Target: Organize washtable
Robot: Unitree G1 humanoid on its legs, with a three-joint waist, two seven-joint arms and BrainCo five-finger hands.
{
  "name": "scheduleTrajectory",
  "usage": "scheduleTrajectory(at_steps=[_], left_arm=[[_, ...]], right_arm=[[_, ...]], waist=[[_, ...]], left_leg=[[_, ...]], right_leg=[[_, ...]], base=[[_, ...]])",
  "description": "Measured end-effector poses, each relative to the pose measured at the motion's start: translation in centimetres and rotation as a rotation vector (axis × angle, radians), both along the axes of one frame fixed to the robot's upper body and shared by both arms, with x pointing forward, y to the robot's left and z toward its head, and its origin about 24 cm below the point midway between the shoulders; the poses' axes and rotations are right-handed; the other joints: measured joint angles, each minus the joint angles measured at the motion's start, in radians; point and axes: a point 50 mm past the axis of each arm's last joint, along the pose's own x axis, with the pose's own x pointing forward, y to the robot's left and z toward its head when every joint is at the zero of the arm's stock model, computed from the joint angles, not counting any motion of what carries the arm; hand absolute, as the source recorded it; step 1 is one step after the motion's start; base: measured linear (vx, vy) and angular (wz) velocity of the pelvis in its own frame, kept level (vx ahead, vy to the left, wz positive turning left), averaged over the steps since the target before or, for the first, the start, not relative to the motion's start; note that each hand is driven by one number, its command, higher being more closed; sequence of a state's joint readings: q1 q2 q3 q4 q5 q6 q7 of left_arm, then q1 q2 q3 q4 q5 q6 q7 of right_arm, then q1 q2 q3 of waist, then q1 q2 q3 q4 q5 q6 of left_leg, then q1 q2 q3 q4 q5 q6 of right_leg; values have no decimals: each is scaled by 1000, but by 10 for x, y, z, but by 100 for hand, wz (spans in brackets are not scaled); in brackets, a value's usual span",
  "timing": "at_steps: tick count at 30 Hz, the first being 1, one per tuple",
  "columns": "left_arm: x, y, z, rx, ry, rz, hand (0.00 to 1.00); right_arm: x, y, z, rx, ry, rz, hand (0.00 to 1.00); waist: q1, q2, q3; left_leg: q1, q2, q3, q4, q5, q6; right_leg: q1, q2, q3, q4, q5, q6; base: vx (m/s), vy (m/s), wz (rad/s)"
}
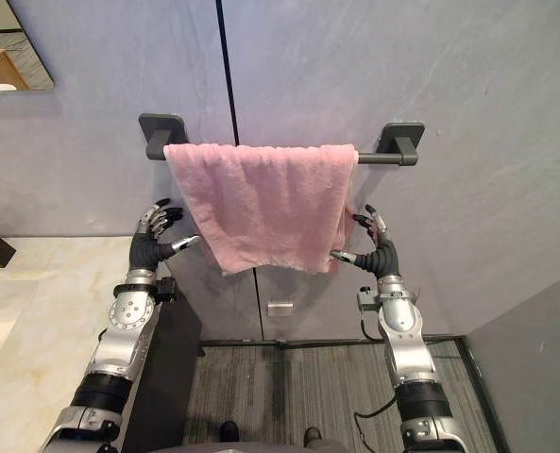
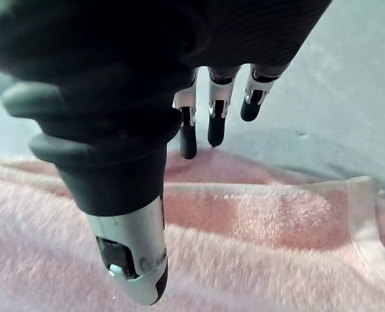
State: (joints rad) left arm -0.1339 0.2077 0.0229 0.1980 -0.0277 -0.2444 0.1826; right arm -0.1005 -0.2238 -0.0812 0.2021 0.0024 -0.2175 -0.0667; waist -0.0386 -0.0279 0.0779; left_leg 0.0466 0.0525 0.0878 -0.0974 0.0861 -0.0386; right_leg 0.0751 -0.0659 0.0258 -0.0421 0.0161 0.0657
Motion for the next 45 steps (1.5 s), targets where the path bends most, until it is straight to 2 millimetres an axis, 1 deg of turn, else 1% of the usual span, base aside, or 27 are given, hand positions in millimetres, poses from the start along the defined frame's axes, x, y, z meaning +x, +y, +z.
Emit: scheduleTrajectory(at_steps=[3,7,8,9,11,12,14,16,17,18,19,20,22,23,24,25,26,27,31,33,35,37,39,41,42,44,45], left_arm=[[-14,3,-8,-33,17,29,0],[-31,8,-21,-89,55,65,0],[-41,11,-29,-113,83,79,0],[-42,11,-30,-113,86,80,0],[-51,14,-37,-114,121,80,0],[-57,14,-44,-113,153,66,0],[-65,13,-53,-116,194,48,0],[-80,11,-74,-121,297,24,0],[-83,10,-79,-122,321,17,0],[-88,8,-88,-125,364,4,0],[-95,5,-102,-126,435,-9,0],[-99,5,-107,-128,460,-12,0],[-117,7,-128,-112,574,-3,0],[-121,7,-133,-104,601,-2,0],[-131,8,-144,-92,666,3,0],[-140,9,-151,-74,714,2,0],[-145,10,-155,-69,740,3,0],[-155,11,-162,-43,792,0,0],[-175,16,-173,-3,878,5,0],[-187,19,-177,1,919,20,0],[-191,19,-178,0,930,22,0],[-196,18,-179,-7,944,26,0],[-199,18,-180,-10,949,29,0],[-201,18,-180,-22,951,43,0],[-200,18,-180,-28,948,49,0],[-197,18,-179,-27,935,49,0],[-188,18,-175,-23,904,45,0]], right_arm=[[-14,-10,-12,32,33,-74,0],[-32,-17,-16,50,38,-125,0],[-42,-21,-20,54,48,-146,0],[-43,-21,-20,54,48,-148,0],[-50,-23,-25,55,68,-159,0],[-57,-24,-31,49,101,-154,0],[-64,-23,-39,48,138,-155,0],[-73,-23,-58,41,225,-154,0],[-74,-23,-63,33,253,-151,0],[-79,-23,-73,36,300,-154,0],[-89,-23,-91,26,386,-157,0],[-92,-23,-96,19,416,-154,0],[-108,-19,-121,-8,546,-135,0],[-113,-18,-126,-12,576,-132,0],[-122,-16,-137,-33,641,-120,0],[-129,-15,-143,-40,682,-115,0],[-133,-15,-146,-49,703,-112,0],[-141,-15,-151,-58,737,-111,0],[-155,-16,-159,-81,799,-98,0],[-161,-13,-162,-105,830,-51,0],[-167,-14,-165,-101,856,-52,0],[-173,-13,-168,-98,879,-51,0],[-176,-10,-170,-108,891,-26,0],[-175,-7,-170,-110,892,-5,0],[-175,-5,-170,-111,893,4,0],[-172,-1,-170,-112,884,22,0],[-166,1,-167,-117,861,30,0]], waist=[[-1,-1,1],[-3,-1,1],[-2,-1,2],[-2,-1,2],[-3,-2,2],[-2,-5,4],[-1,-6,5],[-1,-7,6],[-1,-7,6],[-1,-6,6],[1,-6,7],[1,-5,7],[1,-3,8],[1,-2,9],[1,0,10],[1,1,11],[1,2,11],[1,4,11],[4,4,11],[4,5,11],[7,7,8],[16,10,7],[27,11,8],[28,14,10],[30,11,12],[38,11,28],[53,11,33]], left_leg=[[5,0,-3,0,0,0],[11,-2,-3,-6,-1,-1],[20,-3,-5,-6,-2,-1],[20,-3,-5,-6,-2,-2],[20,-3,-7,-6,-5,-6],[20,-2,-7,-6,-7,-8],[18,-3,-9,-6,-8,-10],[19,-3,-9,-6,-8,-10],[19,-4,-9,-6,-8,-10],[19,-4,-10,-6,-8,-10],[19,-4,-11,-6,-9,-10],[19,-4,-12,-6,-9,-10],[21,-4,-14,-6,-9,-9],[22,-4,-15,-6,-9,-9],[27,-4,-16,-6,-9,-9],[34,-4,-16,-6,-9,-9],[38,-4,-16,-6,-11,-8],[43,-4,-17,-6,-12,-8],[46,-3,-18,-6,-18,-9],[52,-4,-17,-6,-21,-8],[57,-5,-16,-6,-24,-7],[63,-5,-13,-6,-27,-7],[70,-3,-4,0,-33,-12],[73,-2,-1,1,-34,-11],[73,-2,-1,2,-34,-12],[41,1,4,51,-56,-11],[-4,7,10,119,-84,-7]], right_leg=[[7,0,-2,-2,0,0],[7,1,-11,4,-5,3],[10,-1,-16,11,-18,9],[10,-1,-16,13,-19,9],[7,-2,-19,22,-25,10],[7,-4,-19,20,-23,8],[8,-3,-25,20,-29,8],[8,-4,-25,19,-29,8],[8,-4,-25,19,-29,8],[9,-4,-25,19,-29,8],[10,-4,-26,20,-29,9],[10,-4,-27,20,-29,9],[12,-4,-27,21,-29,9],[13,-4,-28,22,-29,9],[18,-5,-28,22,-30,8],[26,-5,-29,21,-32,6],[29,-5,-29,24,-39,12],[29,-6,-30,35,-49,12],[29,-6,-34,46,-62,7],[29,-6,-36,60,-74,7],[29,-6,-36,70,-82,7],[32,-7,-36,77,-89,6],[34,-7,-32,83,-93,9],[30,-8,-30,100,-100,10],[23,-8,-29,111,-103,6],[2,-8,-26,132,-105,6],[-23,-8,-22,160,-108,6]], base=[[-4,-3,1],[-49,-14,1],[-46,-15,3],[-50,-9,6],[-27,2,4],[-26,5,4],[-18,-3,5],[0,0,0],[0,0,0],[0,0,0],[0,0,0],[0,0,0],[0,0,0],[0,0,0],[0,0,0],[0,0,0],[0,0,0],[0,0,0],[0,-4,2],[0,0,0],[0,0,0],[0,0,0],[22,-5,-4],[12,-4,-3],[0,0,0],[-7,-8,-5],[-60,-16,-12]])
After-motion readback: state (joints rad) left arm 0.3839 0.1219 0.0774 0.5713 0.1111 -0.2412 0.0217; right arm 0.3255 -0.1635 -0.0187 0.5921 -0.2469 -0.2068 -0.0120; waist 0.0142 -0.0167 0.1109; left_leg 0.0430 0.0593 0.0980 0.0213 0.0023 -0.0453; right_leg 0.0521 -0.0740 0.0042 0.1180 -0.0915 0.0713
